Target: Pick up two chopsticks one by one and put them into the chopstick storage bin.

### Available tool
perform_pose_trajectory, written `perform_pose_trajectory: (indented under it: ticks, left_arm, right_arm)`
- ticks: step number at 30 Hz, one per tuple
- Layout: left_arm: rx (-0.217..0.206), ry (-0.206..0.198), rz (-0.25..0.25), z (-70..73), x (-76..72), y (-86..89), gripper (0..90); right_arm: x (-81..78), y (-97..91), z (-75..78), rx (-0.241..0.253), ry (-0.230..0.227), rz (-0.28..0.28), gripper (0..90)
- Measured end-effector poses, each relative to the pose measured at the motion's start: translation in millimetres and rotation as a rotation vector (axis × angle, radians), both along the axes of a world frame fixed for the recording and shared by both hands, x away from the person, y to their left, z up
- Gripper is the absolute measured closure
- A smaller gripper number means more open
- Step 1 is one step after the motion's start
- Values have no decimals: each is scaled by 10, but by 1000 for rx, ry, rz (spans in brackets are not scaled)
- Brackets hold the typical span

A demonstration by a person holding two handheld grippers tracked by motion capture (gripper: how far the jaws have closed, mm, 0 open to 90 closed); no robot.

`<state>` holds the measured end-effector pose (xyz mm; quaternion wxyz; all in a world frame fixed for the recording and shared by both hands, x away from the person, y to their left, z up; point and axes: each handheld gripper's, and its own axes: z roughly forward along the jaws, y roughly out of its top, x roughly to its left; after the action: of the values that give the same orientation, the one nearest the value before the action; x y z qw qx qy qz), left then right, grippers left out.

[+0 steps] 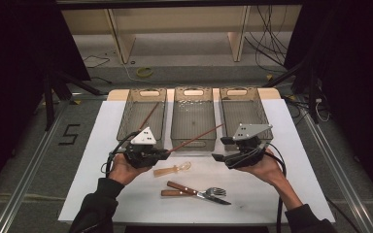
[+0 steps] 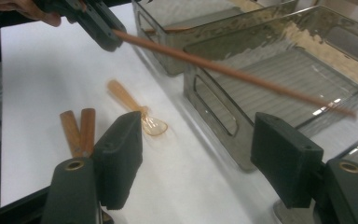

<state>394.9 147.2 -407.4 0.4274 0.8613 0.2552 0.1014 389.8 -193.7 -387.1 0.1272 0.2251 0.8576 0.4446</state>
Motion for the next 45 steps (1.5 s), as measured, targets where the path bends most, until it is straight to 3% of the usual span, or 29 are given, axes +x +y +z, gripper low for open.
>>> perform_pose_trajectory:
  ticks: [8, 13, 21, 35, 45]
  left_arm:
    - [-36, -9, 97, 49, 47, 170, 831]
    - [-71, -8, 158, 81, 80, 297, 831]
    - [-83, -5, 224, 81, 127, 438, 831]
    - [-96, 1, 337, 73, 259, 696, 832]
    - [-96, 3, 424, 72, 442, 864, 832]
  right_arm:
    - [-108, -101, -98, 78, 23, -46, 334]
    - [-169, -219, -187, 152, 49, -90, 321]
    - [-222, -319, -287, 195, 74, -135, 318]
    - [-292, -326, -365, 191, 71, -144, 319]
    - [-350, -311, -399, 188, 69, -142, 318]
